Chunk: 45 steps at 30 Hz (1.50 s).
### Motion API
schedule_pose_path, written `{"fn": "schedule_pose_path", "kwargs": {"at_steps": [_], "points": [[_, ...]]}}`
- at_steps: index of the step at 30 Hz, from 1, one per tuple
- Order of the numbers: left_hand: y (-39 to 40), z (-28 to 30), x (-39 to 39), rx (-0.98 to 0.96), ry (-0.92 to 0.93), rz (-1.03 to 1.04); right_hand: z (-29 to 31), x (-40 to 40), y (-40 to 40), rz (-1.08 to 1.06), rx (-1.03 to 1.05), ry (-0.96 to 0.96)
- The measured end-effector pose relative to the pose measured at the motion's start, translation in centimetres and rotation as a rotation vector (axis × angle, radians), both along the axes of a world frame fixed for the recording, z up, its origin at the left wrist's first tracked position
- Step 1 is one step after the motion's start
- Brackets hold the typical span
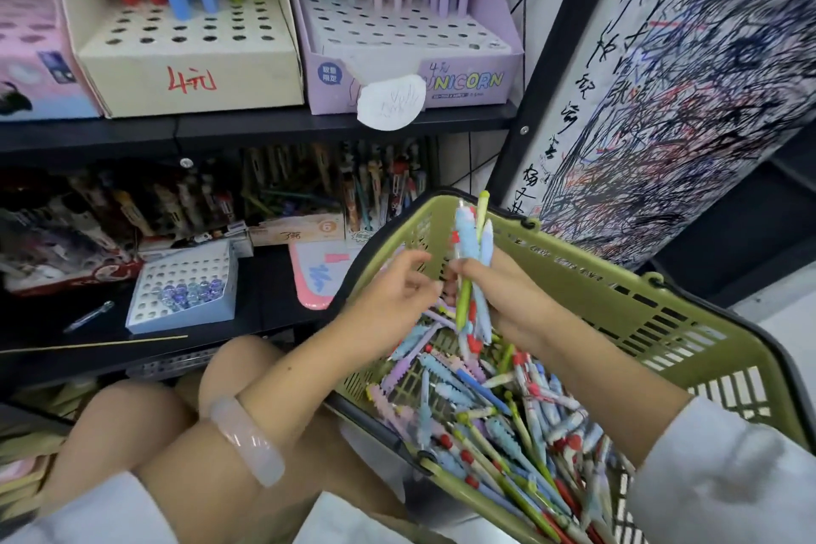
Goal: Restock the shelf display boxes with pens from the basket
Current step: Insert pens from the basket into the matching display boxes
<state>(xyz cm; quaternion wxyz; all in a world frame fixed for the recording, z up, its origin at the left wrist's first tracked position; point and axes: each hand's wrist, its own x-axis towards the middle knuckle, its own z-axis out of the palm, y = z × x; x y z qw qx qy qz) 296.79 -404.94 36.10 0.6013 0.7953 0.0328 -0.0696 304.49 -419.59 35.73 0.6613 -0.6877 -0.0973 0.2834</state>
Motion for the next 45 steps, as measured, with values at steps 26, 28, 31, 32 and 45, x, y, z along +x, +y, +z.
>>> {"fn": "schedule_pose_path", "kwargs": {"at_steps": [26, 28, 31, 32, 45], "points": [[8.6, 10.9, -2.5, -0.321, -0.352, 0.292, 15.4, -1.6, 12.6, 0.048, 0.001, -0.667], [9.3, 11.2, -2.1, -0.256, -0.391, 0.333, 16.0, -1.1, 13.2, -0.006, 0.064, -0.658], [10.1, 11.6, -1.3, -0.191, -0.408, 0.391, 17.1, -0.2, 14.0, -0.01, 0.09, -0.657], [10.4, 11.7, -0.9, -0.181, -0.405, 0.412, 17.7, 0.4, 14.2, -0.026, 0.097, -0.667], [16.1, 12.8, 2.4, -0.3, -0.405, 0.495, 21.7, 14.2, 20.0, -0.34, -0.229, -0.958]]}}
